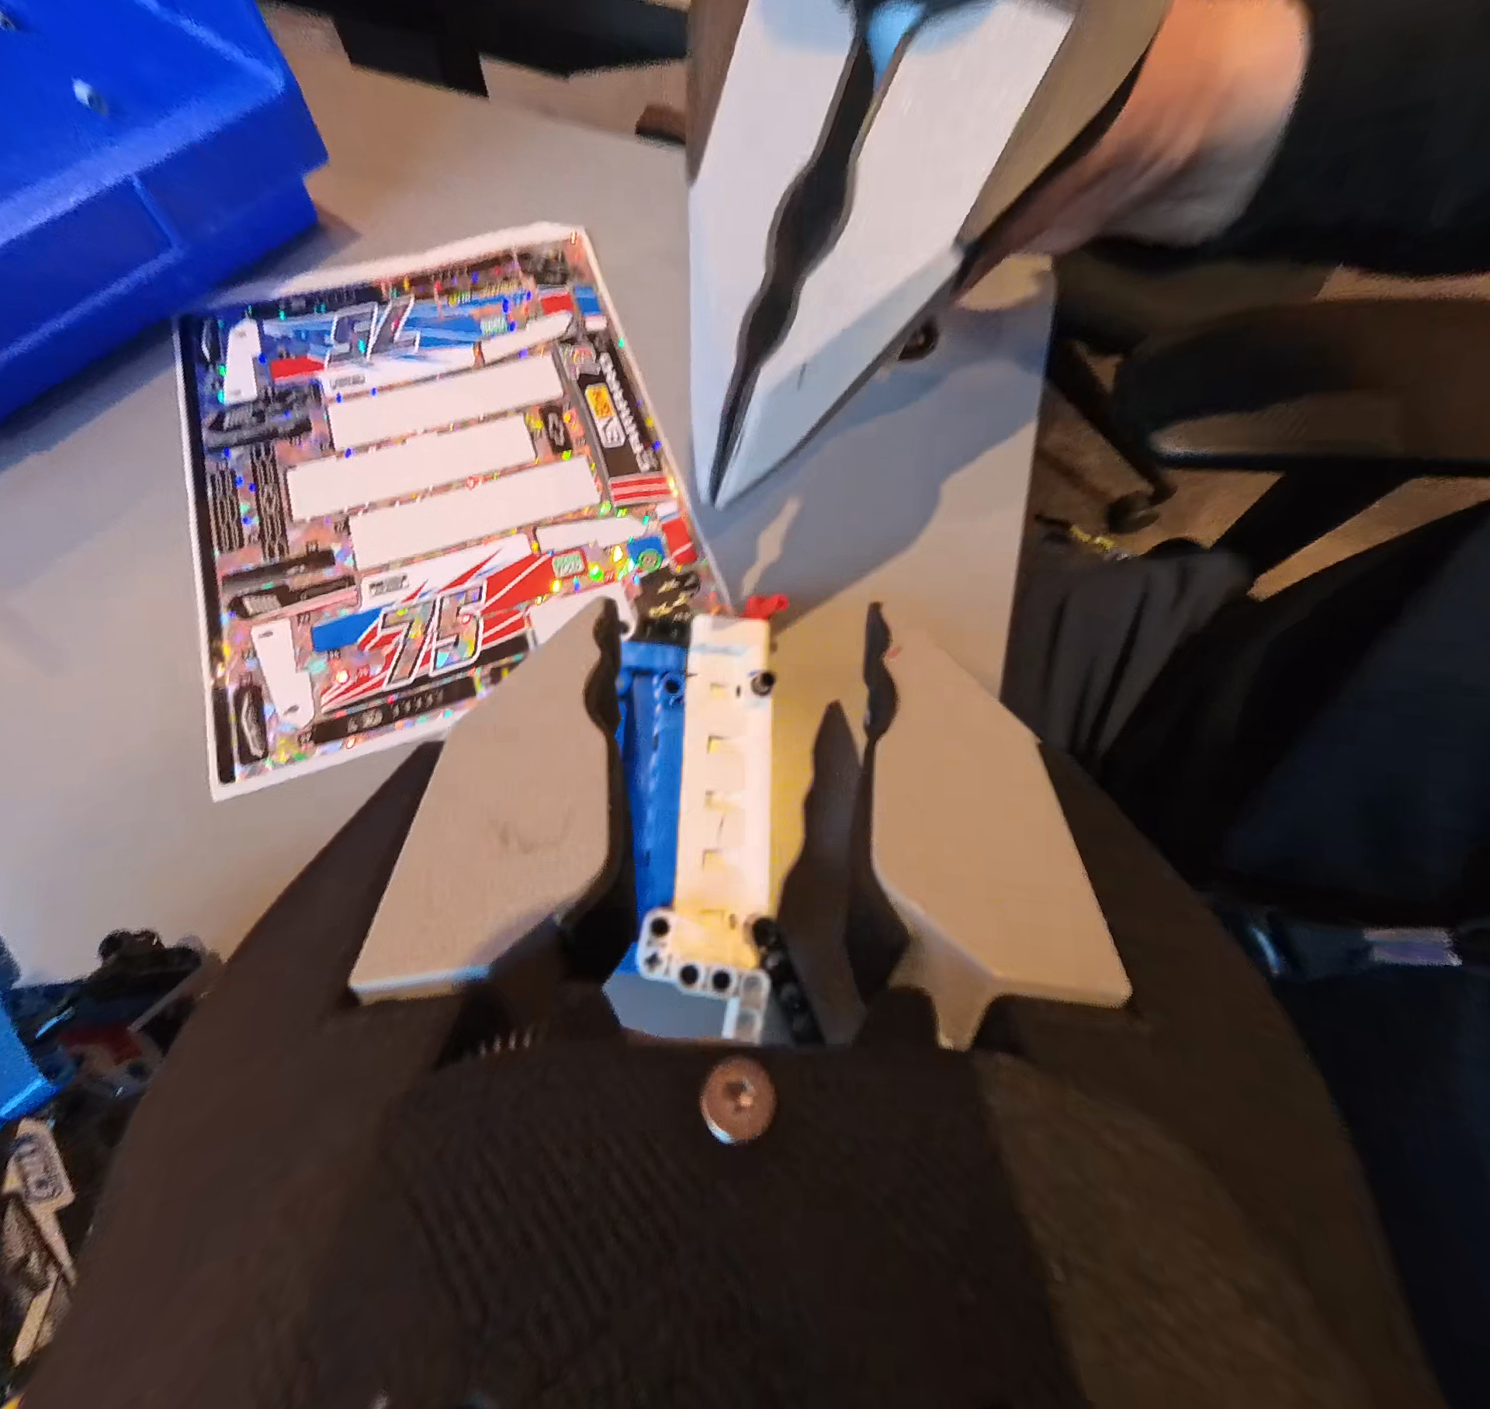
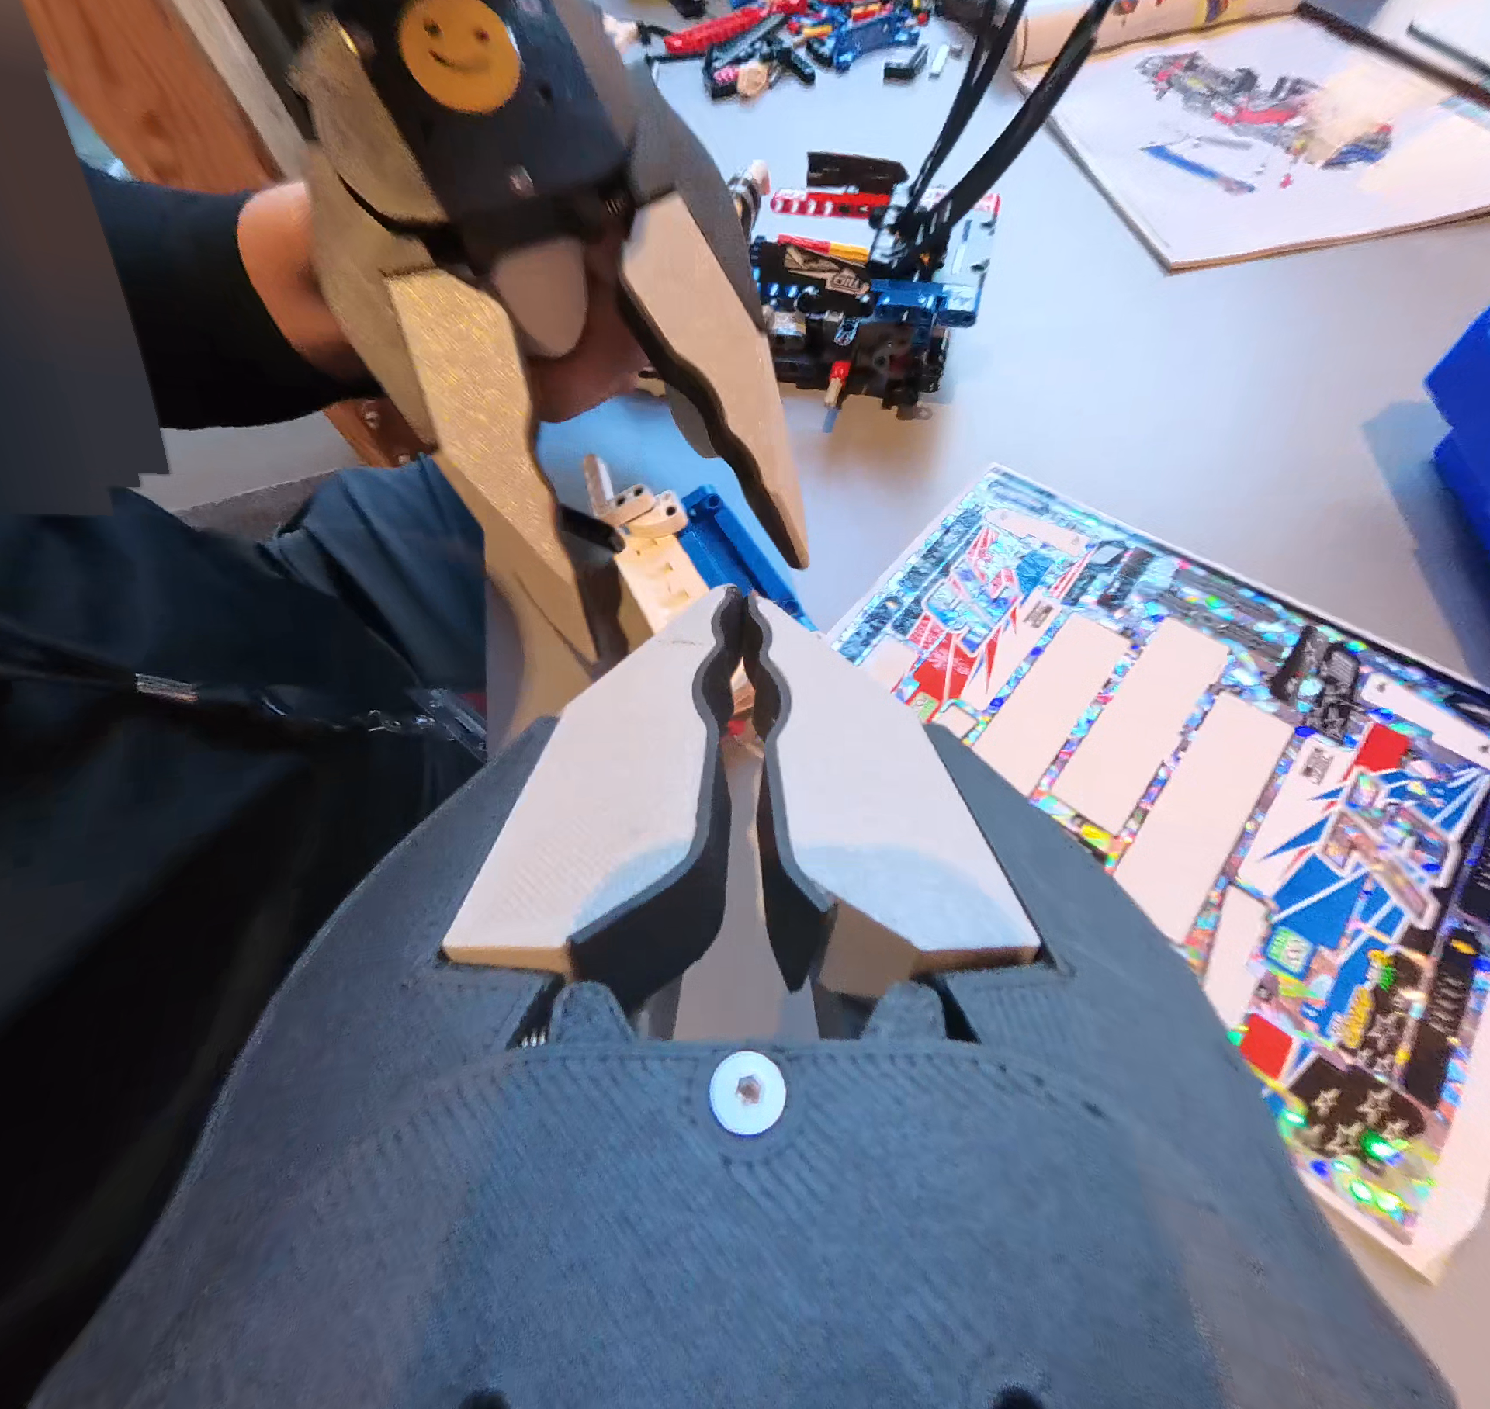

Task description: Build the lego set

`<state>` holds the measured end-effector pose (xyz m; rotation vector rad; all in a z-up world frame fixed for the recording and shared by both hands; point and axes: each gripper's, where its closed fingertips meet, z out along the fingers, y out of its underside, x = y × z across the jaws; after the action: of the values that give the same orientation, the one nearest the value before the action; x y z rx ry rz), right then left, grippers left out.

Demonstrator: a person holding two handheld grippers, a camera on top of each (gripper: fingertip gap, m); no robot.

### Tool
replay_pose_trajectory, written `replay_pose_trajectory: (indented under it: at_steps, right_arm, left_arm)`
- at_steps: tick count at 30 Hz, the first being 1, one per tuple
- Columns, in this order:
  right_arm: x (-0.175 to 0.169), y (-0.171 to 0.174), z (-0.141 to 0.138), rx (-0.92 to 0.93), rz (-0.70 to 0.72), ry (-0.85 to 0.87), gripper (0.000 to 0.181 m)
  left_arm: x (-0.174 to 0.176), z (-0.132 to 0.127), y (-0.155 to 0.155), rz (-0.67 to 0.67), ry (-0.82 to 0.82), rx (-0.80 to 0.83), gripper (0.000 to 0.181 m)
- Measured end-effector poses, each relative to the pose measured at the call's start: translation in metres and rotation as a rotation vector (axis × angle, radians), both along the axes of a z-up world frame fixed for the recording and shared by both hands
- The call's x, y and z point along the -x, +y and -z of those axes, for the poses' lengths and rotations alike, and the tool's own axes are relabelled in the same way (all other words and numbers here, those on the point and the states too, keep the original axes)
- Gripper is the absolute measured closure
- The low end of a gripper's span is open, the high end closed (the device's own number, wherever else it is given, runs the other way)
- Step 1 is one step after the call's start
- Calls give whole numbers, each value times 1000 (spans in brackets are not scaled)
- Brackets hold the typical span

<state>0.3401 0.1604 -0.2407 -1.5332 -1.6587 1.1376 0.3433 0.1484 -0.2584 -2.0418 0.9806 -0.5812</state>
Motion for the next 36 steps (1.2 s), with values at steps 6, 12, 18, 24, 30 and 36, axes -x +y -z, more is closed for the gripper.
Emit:
replay_pose_trajectory:
  at_steps: [6, 12, 18, 24, 30, 36]
  right_arm:
    - [5, -13, 10, 16, -16, -38, 181]
    - [9, -14, -3, 1, 3, 82, 181]
    - [10, -12, -4, -63, 21, 94, 164]
    - [12, -18, 2, -82, -13, 82, 161]
    - [16, -26, -5, 19, -48, 160, 173]
    - [4, -6, 4, -265, 15, 20, 179]
  left_arm:
    - [-16, -12, -2, 22, -27, -57, 127]
    - [-18, -21, 3, -10, 8, -168, 152]
    - [-17, -28, -5, 24, -20, -186, 157]
    - [-21, -19, -13, 91, 10, -177, 164]
    - [-19, -24, -14, 90, -76, -114, 164]
    - [-11, -16, -7, 49, -8, -79, 147]
